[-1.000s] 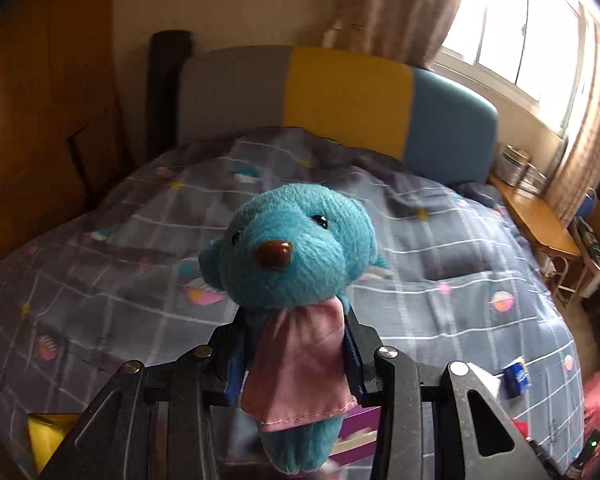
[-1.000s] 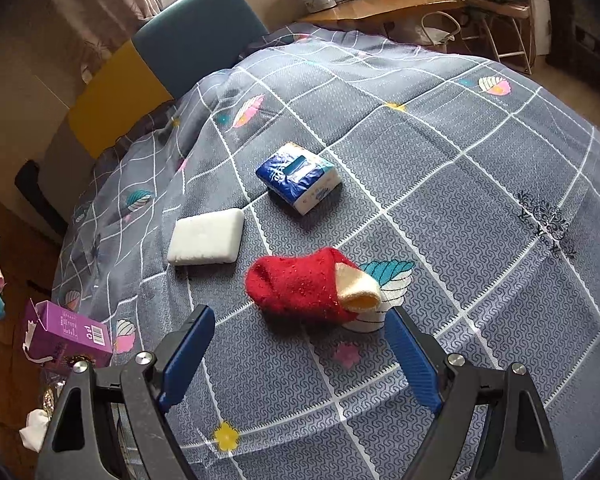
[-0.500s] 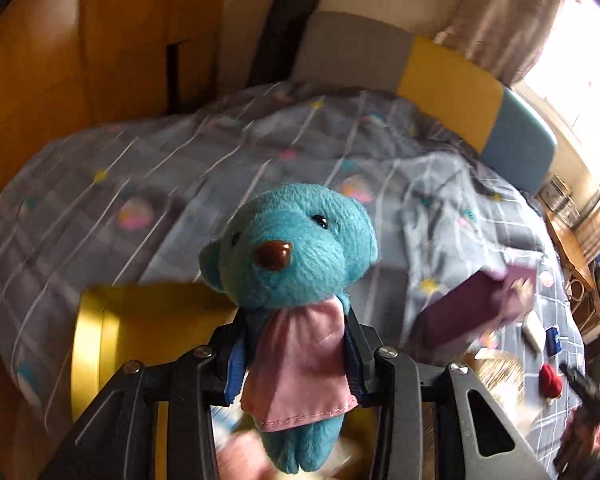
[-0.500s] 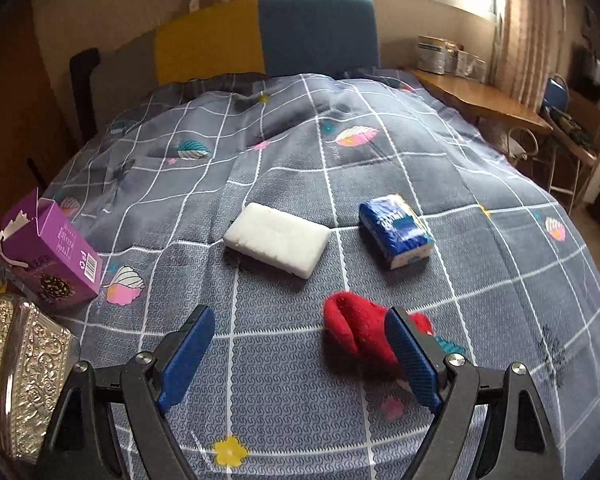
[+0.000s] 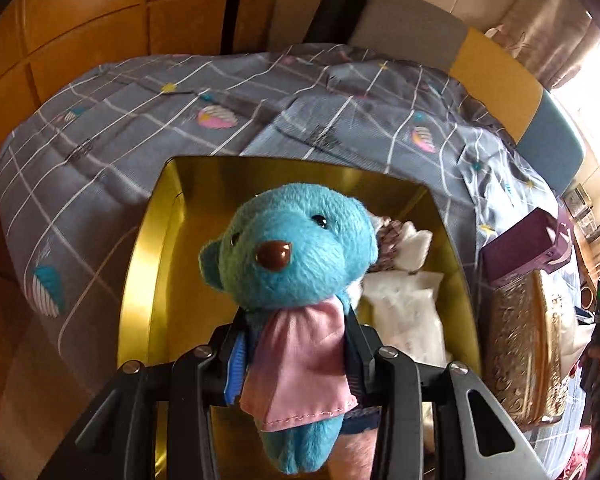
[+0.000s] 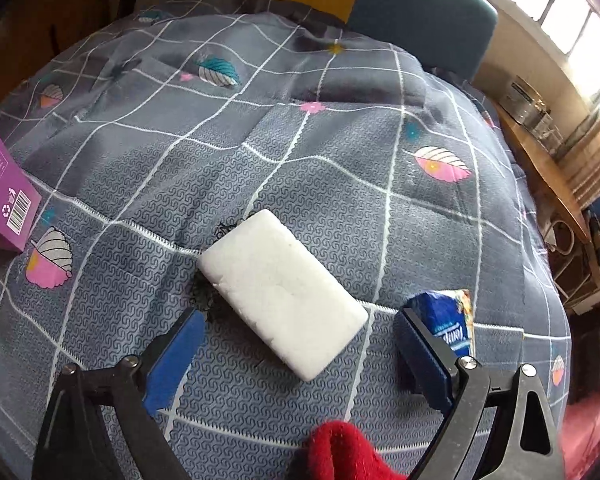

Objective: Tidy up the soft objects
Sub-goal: 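Carry the teddy bear into the gold tray with the left gripper while the right gripper grasps the white sponge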

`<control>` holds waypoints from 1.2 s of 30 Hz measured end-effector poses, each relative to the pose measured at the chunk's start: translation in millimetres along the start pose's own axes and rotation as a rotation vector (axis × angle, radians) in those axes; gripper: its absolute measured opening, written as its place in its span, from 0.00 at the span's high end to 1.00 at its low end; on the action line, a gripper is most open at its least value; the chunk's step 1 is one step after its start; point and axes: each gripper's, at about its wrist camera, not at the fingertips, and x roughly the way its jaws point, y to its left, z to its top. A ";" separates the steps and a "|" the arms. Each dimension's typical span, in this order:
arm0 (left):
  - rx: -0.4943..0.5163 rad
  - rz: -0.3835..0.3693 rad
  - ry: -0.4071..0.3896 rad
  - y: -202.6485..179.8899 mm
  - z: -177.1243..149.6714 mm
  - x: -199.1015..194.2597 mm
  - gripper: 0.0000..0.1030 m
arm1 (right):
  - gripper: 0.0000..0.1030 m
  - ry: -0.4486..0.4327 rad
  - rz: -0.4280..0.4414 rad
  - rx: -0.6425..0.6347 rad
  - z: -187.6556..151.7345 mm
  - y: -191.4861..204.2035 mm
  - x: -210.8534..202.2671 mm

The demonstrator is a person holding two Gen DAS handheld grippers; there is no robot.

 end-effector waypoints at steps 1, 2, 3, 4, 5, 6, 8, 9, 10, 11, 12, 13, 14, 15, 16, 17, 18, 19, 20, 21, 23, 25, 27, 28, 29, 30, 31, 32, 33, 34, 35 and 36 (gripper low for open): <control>-0.011 0.001 0.005 5.2 -2.0 0.4 0.61 | 0.03 0.017 0.005 -0.018 3.5 1.3 5.5; -0.021 0.000 0.008 9.4 -4.5 0.1 0.61 | 0.03 0.030 0.005 -0.033 6.2 2.6 10.8; -0.029 0.001 0.010 13.1 -7.1 -0.4 0.61 | 0.03 0.039 -0.004 -0.042 9.6 3.5 15.2; -0.033 0.005 0.015 15.9 -8.9 0.1 0.61 | 0.03 0.044 -0.008 -0.046 12.5 3.7 18.5; -0.034 0.008 0.021 17.8 -10.1 1.2 0.61 | 0.03 0.050 0.000 -0.045 14.9 3.5 21.5; -0.035 0.010 0.027 19.2 -11.7 1.9 0.61 | 0.03 0.062 0.013 -0.041 16.6 3.4 24.9; -0.038 0.015 0.036 22.6 -15.9 3.5 0.61 | 0.05 0.080 0.046 -0.032 17.1 3.7 30.1; -0.038 0.019 0.038 23.2 -16.7 4.6 0.61 | 0.09 0.088 0.070 -0.026 16.1 4.3 30.8; -0.038 0.021 0.039 23.9 -17.5 5.7 0.61 | 0.16 0.082 0.081 -0.015 15.8 3.9 28.9; -0.041 0.018 0.039 24.8 -17.7 6.5 0.61 | 0.25 0.077 0.080 -0.008 15.6 3.1 26.2; -0.045 0.013 0.039 25.0 -17.8 7.2 0.61 | 0.28 0.078 0.085 0.002 14.6 2.6 23.3; -0.045 0.009 0.038 24.4 -17.0 7.4 0.61 | 0.31 0.083 0.084 0.012 13.3 3.2 20.1; -0.042 0.005 0.034 23.4 -16.3 7.0 0.61 | 0.32 0.091 0.078 0.020 11.8 3.5 17.2; -0.038 -0.002 0.028 21.9 -15.2 6.3 0.61 | 0.32 0.096 0.077 0.036 10.0 3.5 13.3; -0.034 -0.010 0.021 20.5 -13.8 5.5 0.61 | 0.33 0.102 0.077 0.063 7.6 2.8 9.0; -0.032 -0.015 0.016 19.5 -12.1 5.0 0.61 | 0.32 0.103 0.075 0.090 4.6 1.0 3.7; -0.032 -0.017 0.013 18.7 -9.8 5.1 0.60 | 0.32 0.098 0.077 0.116 2.2 0.1 -2.2; -0.036 -0.015 0.012 18.6 -6.8 6.1 0.60 | 0.32 0.088 0.078 0.134 -0.9 1.0 -9.3; -0.041 -0.010 0.014 18.6 -3.0 7.9 0.60 | 0.32 0.080 0.077 0.148 -5.4 3.4 -16.4; -0.043 -0.004 0.014 18.3 1.4 9.9 0.60 | 0.32 0.071 0.081 0.157 -8.8 6.6 -23.6; -0.033 0.004 0.006 16.3 12.9 14.1 0.60 | 0.32 0.054 0.095 0.154 -16.3 17.1 -38.2; -0.014 0.019 -0.006 12.8 23.6 17.7 0.59 | 0.32 0.046 0.098 0.131 -24.8 31.1 -50.6; 0.019 0.026 0.008 9.0 35.4 28.9 0.59 | 0.32 0.044 0.121 0.112 -34.0 45.8 -60.0; 0.031 0.041 0.018 7.5 41.1 37.1 0.57 | 0.32 0.050 0.135 0.100 -38.2 52.8 -62.1; 0.045 0.048 0.030 5.8 44.6 44.7 0.57 | 0.32 0.057 0.141 0.084 -42.3 60.3 -62.9; 0.053 0.054 0.037 4.5 47.9 52.1 0.56 | 0.32 0.064 0.142 0.067 -45.5 66.9 -61.9; 0.057 0.065 0.040 3.4 50.8 59.8 0.55 | 0.32 0.072 0.141 0.056 -50.9 74.2 -61.8; 0.067 0.071 0.049 1.5 52.7 66.7 0.53 | 0.32 0.082 0.138 0.051 -56.1 80.2 -60.5; 0.078 0.072 0.058 -0.2 54.3 73.0 0.51 | 0.32 0.092 0.135 0.050 -60.6 83.5 -58.2; 0.081 0.071 0.064 -0.9 54.7 77.8 0.47 | 0.32 0.104 0.133 0.055 -65.1 87.3 -55.6; 0.079 0.072 0.068 -1.2 54.6 79.9 0.44 | 0.32 0.114 0.131 0.059 -69.0 88.6 -51.0; 0.078 0.074 0.064 -1.5 53.8 80.2 0.40 | 0.33 0.122 0.125 0.064 -72.2 90.0 -46.4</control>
